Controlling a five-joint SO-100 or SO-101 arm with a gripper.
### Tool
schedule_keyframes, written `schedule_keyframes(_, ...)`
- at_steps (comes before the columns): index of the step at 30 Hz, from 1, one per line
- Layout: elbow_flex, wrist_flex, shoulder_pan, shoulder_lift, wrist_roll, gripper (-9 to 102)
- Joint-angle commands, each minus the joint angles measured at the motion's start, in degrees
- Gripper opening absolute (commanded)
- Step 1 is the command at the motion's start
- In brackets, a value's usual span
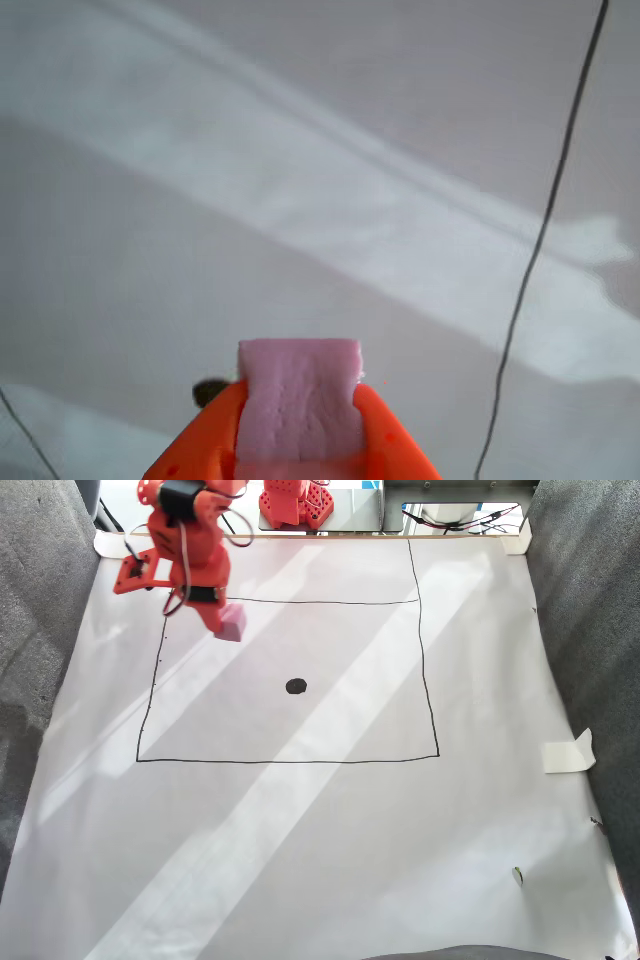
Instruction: Grasp the colored block, Place it on the black dot, and then return the arm to the default position.
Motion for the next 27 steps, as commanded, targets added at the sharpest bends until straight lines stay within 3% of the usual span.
schedule_keyframes(1,-1.6,3.1,-4.0,3.9,4.1,0)
schedule_keyframes(9,-8.1,8.5,-10.5,-0.3,13.1,0)
schedule_keyframes(27,-22.9,8.8,-13.6,-15.5,22.6,0)
